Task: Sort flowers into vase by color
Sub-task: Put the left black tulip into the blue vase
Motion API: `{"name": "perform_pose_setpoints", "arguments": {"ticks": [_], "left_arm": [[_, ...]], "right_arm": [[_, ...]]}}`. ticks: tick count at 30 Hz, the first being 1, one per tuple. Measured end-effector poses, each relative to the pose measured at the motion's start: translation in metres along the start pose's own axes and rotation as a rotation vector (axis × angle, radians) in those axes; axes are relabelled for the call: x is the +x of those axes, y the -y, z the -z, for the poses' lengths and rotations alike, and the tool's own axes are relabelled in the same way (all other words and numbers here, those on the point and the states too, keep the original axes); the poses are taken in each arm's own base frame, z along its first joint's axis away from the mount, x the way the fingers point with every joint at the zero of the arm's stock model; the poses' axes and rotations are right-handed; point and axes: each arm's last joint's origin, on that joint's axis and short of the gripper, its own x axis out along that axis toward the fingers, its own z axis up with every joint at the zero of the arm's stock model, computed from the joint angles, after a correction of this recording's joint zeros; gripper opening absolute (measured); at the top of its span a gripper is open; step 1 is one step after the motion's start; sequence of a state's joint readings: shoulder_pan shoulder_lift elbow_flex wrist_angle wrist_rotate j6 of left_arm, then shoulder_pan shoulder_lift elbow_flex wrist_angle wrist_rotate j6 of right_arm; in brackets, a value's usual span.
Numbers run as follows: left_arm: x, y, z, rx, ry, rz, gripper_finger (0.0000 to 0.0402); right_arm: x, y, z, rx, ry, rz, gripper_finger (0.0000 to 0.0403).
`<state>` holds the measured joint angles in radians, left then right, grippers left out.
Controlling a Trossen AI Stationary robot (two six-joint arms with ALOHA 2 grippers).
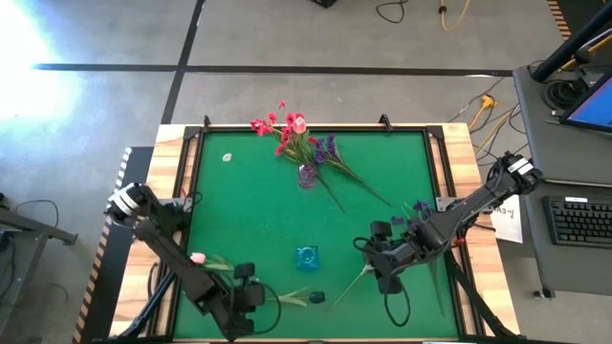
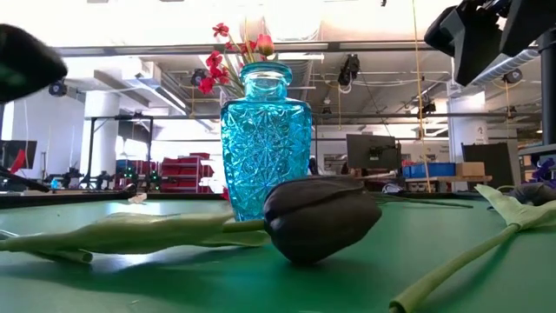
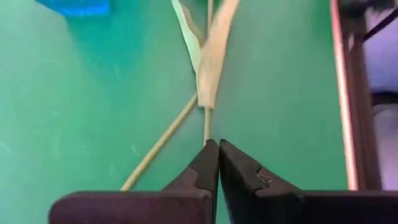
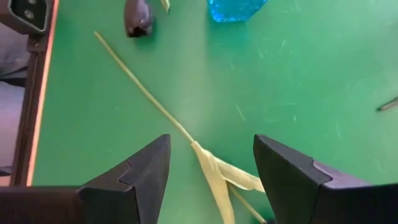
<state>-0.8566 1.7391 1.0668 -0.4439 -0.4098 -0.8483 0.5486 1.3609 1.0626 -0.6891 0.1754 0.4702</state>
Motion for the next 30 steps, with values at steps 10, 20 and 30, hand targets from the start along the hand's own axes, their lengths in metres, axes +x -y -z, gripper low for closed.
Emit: {"name": "perform_pose_setpoints", "arguments": {"ticks": [10, 20, 30], "left_arm": [[-0.007, 0.000, -0.008, 0.009, 0.075, 0.006, 0.0004], [0.025, 0.009, -0.002, 0.039, 0.127, -0.025, 0.0125], [0.051, 0.013, 0.017, 0.088, 0.075, -0.070, 0.0185]], "right_arm": [[0.000, -0.002, -0.001, -0.011, 0.026, -0.004, 0.0221], [0.003, -0.001, 0.002, -0.010, 0.021, -0.002, 0.0221], [0.008, 0.000, 0.006, -0.010, 0.013, 0.003, 0.0221]]}}
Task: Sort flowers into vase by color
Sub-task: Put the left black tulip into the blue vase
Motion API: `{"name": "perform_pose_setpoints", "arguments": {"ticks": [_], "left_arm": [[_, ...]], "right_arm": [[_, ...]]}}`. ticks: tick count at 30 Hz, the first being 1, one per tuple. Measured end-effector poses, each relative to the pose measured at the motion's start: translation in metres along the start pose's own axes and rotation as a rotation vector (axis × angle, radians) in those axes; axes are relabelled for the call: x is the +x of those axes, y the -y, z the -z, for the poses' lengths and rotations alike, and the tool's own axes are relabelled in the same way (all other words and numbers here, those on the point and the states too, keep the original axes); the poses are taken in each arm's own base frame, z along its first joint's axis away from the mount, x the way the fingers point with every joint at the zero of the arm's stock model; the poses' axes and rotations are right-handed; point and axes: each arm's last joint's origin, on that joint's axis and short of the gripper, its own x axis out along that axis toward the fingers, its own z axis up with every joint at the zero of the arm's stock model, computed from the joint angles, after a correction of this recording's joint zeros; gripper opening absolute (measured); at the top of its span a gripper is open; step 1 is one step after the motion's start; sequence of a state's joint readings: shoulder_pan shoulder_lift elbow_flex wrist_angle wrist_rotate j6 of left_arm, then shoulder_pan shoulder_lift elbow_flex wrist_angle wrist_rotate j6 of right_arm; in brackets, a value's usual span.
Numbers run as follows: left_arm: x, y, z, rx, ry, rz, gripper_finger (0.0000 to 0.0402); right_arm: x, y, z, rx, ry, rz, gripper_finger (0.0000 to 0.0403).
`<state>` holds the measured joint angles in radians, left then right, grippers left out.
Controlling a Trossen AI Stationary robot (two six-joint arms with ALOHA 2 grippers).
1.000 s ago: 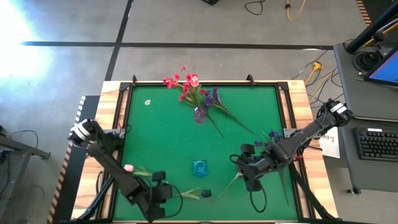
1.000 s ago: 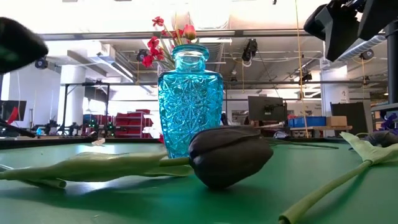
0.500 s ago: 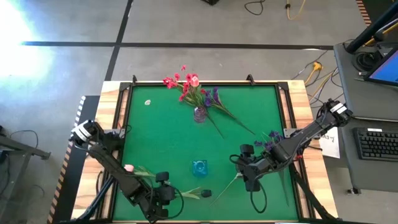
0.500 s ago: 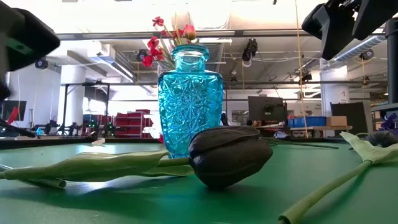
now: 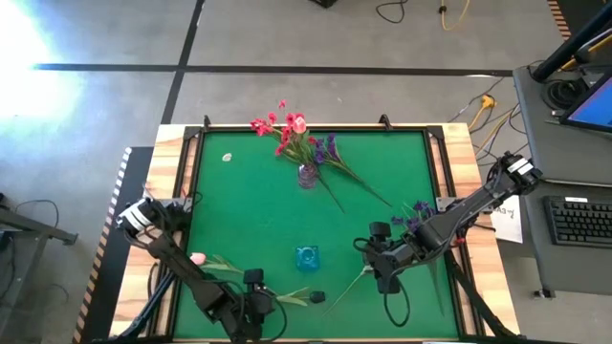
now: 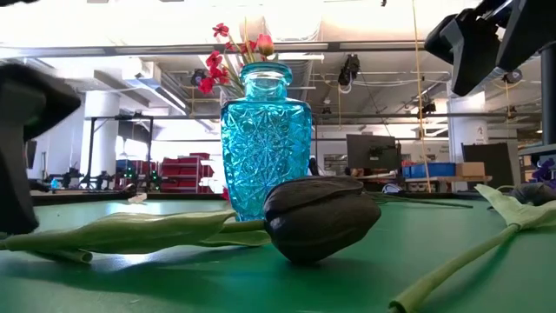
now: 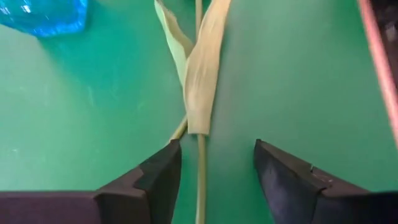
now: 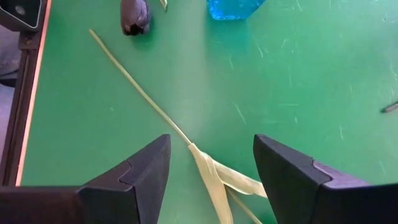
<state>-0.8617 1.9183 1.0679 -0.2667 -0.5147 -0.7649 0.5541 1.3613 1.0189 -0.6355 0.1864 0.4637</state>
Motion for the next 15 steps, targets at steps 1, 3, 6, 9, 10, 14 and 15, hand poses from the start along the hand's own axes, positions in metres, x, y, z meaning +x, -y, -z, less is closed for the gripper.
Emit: {"name": "perform_pose_setpoints", "arguments": {"ticks": [1, 3, 6, 9, 10, 14, 15], "left_arm": [[0.002, 0.000, 0.001, 0.001, -0.002, -0.004, 0.0179], [0.004, 0.001, 0.002, 0.001, -0.002, -0.006, 0.0164], [0.008, 0.001, 0.004, 0.003, 0.018, -0.033, 0.0137], [0.012, 0.002, 0.005, 0.001, 0.040, -0.051, 0.0112], [0.013, 0.003, 0.005, -0.001, 0.043, -0.052, 0.0102], [0.017, 0.004, 0.008, -0.007, 0.044, -0.057, 0.0046], [0.017, 0.004, 0.008, -0.009, 0.045, -0.056, 0.0025]], "right_arm": [[0.000, 0.000, 0.000, 0.000, 0.001, -0.001, 0.0221], [0.002, 0.000, 0.001, 0.001, 0.002, -0.001, 0.0221], [0.002, 0.000, 0.001, 0.002, 0.010, -0.004, 0.0221], [0.002, 0.000, 0.000, 0.001, 0.019, 0.014, 0.0221], [0.002, 0.001, 0.000, 0.000, 0.021, 0.017, 0.0221], [0.002, 0.001, 0.000, 0.000, 0.021, 0.018, 0.0221], [0.002, 0.001, 0.000, 0.000, 0.022, 0.018, 0.0221]]}}
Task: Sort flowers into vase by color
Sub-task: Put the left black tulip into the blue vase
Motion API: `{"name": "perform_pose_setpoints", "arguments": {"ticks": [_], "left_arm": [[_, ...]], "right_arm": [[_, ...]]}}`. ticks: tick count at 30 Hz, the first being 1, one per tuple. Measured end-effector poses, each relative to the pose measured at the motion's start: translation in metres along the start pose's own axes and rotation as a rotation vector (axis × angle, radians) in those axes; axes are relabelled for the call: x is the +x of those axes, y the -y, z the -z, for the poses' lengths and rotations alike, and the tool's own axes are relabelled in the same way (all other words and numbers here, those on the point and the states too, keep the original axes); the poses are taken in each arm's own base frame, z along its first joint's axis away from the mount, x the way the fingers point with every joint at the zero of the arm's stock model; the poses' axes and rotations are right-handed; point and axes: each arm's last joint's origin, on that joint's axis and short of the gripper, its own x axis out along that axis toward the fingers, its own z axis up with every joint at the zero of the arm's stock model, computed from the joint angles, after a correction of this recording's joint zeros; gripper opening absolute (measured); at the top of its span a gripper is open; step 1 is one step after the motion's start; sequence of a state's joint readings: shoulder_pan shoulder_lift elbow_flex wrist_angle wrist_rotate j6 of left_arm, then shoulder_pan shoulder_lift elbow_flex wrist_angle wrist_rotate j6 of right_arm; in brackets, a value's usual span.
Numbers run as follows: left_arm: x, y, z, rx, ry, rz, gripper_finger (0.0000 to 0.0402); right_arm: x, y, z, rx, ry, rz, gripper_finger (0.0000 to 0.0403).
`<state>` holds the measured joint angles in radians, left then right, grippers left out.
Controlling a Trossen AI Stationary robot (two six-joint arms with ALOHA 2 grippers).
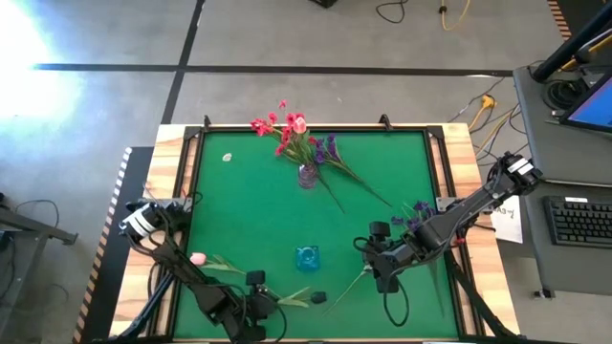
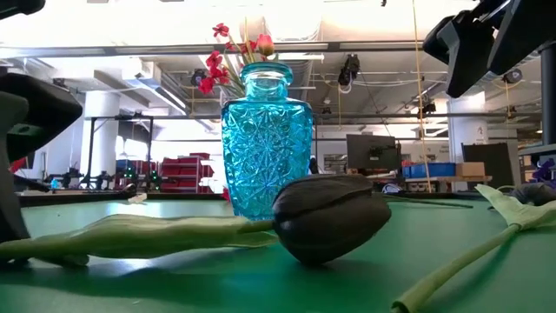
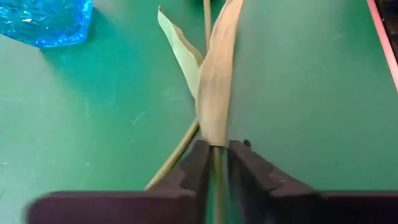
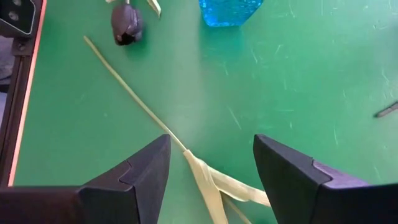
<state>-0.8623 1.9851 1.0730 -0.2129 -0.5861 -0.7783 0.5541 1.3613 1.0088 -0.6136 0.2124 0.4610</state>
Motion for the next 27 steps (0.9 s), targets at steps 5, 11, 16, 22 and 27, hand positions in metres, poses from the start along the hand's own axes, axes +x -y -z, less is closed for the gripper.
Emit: {"name": "perform_pose_setpoints", "arguments": {"ticks": [5, 11, 16, 22, 27], "left_arm": [[-0.004, -0.002, -0.003, 0.013, 0.005, 0.004, 0.0003], [-0.026, -0.008, -0.018, 0.056, 0.026, 0.035, 0.0000], [-0.062, -0.019, -0.041, 0.056, 0.093, 0.074, 0.0000], [-0.111, -0.039, -0.070, 0.102, 0.277, 0.048, 0.0000], [-0.137, -0.053, -0.090, 0.196, 0.452, -0.052, 0.0000]], "right_arm": [[0.000, 0.000, 0.000, 0.000, 0.001, 0.000, 0.0221], [0.000, 0.000, 0.000, -0.006, 0.002, 0.000, 0.0221], [0.000, 0.000, 0.000, -0.015, 0.003, 0.000, 0.0221], [0.000, 0.000, -0.004, -0.064, 0.062, 0.047, 0.0221], [0.004, -0.004, -0.016, -0.198, 0.273, 0.075, 0.0221]]}}
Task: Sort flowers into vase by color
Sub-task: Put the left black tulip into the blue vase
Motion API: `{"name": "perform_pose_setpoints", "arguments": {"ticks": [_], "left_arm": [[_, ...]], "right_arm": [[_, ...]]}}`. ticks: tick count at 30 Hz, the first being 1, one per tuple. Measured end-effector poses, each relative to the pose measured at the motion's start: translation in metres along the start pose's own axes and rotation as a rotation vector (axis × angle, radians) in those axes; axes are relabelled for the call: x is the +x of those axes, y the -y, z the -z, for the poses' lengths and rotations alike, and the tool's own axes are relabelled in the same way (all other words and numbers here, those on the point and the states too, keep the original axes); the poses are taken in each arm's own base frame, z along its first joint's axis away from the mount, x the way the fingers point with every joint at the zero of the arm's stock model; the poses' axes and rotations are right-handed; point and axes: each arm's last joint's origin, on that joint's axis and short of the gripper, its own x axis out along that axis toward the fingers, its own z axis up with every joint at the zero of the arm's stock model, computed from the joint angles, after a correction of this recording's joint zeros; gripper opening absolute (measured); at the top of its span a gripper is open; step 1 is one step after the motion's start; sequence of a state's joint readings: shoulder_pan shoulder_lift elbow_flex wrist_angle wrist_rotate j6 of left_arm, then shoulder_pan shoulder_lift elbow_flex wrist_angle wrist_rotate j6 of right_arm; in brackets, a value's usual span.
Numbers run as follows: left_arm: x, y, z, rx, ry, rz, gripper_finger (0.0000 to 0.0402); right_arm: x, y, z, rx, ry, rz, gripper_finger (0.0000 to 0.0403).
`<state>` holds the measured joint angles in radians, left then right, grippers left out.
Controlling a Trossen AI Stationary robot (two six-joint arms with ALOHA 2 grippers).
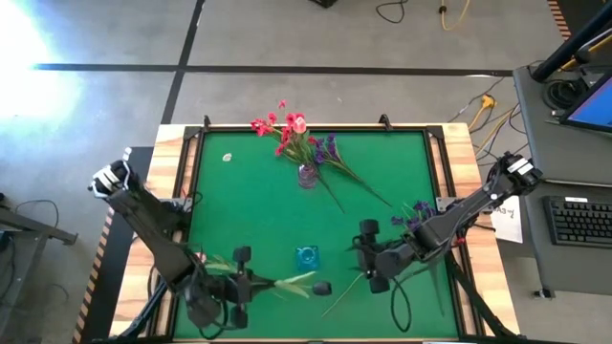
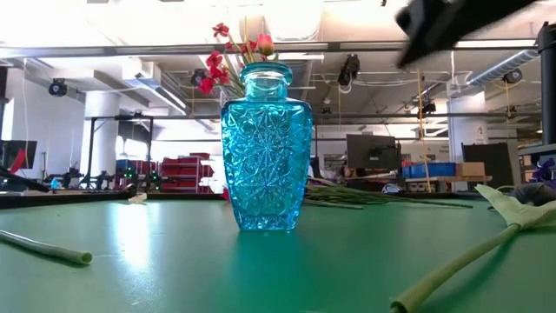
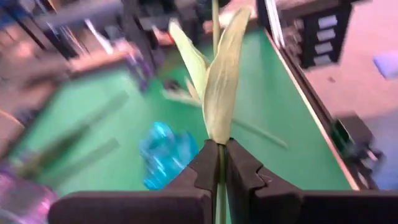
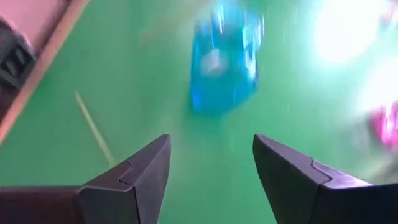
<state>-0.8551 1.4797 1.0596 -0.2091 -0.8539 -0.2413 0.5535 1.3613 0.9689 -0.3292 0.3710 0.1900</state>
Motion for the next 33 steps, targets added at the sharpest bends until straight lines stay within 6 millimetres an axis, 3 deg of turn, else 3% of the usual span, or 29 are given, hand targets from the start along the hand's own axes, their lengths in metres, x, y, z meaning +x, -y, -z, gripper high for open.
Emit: {"name": "perform_pose_setpoints", "arguments": {"ticks": [7, 12, 15, 20, 33], "left_arm": [[0.009, -0.021, -0.030, 0.045, 0.190, -0.122, 0.0000], [0.025, -0.035, -0.047, 0.086, 0.440, -0.168, 0.0000], [0.036, -0.047, -0.043, 0.081, 0.543, -0.167, 0.0000], [0.060, -0.063, -0.025, 0.058, 0.563, -0.185, 0.0000], [0.088, -0.075, -0.026, 0.030, 0.609, -0.257, 0.0000]], "right_arm": [[-0.002, -0.003, -0.025, -0.118, 0.319, 0.014, 0.0221], [-0.011, 0.001, -0.047, -0.131, 0.546, 0.082, 0.0221], [-0.017, 0.005, -0.059, -0.121, 0.679, 0.117, 0.0221], [-0.026, 0.016, -0.072, -0.064, 0.837, 0.158, 0.0221], [-0.019, 0.045, -0.077, -0.018, 0.861, 0.186, 0.0219]]}}
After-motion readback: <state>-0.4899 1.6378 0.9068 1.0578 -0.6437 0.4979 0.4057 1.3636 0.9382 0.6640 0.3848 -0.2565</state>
